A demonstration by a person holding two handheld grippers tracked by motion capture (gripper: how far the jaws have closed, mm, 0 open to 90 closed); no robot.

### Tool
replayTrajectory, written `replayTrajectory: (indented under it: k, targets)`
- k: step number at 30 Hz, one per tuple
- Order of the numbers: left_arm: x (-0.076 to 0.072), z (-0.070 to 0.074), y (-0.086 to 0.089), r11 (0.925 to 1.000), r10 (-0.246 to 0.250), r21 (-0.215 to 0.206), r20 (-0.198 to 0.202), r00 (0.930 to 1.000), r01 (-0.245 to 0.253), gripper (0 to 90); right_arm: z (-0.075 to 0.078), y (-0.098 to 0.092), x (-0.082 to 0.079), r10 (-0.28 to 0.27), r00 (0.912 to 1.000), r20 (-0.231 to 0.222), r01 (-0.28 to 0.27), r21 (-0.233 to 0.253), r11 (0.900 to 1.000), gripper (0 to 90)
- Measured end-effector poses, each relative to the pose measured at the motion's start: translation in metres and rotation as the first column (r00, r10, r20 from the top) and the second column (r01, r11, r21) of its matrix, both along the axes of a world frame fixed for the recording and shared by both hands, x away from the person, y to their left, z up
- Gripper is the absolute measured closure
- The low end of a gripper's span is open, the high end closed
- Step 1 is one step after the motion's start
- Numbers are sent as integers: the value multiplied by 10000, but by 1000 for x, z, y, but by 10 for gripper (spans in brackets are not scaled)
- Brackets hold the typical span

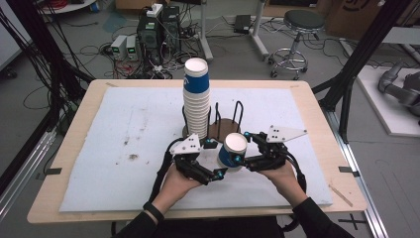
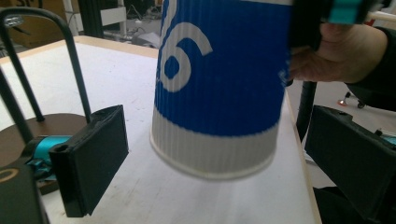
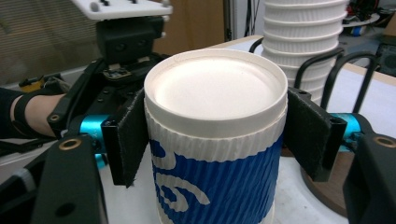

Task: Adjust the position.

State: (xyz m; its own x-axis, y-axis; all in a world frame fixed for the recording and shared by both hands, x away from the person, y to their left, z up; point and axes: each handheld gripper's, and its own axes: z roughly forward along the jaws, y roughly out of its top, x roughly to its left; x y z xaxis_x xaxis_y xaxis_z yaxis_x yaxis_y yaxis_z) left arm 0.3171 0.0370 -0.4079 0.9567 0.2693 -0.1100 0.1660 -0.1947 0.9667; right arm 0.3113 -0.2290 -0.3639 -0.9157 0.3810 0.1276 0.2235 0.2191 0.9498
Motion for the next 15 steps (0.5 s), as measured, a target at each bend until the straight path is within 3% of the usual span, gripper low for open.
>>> replayTrajectory:
  k: [11,15]
  targets:
    - [5,-7,-12,9997,-177,183,-232,9996,182,63,-2,8,-3,311,9995,-75,-311,54,9995,286]
    - [6,-8,-15,9989,-452,132,-275,9986,456,119,-2,9,-3,334,9994,-121,-333,43,9994,287]
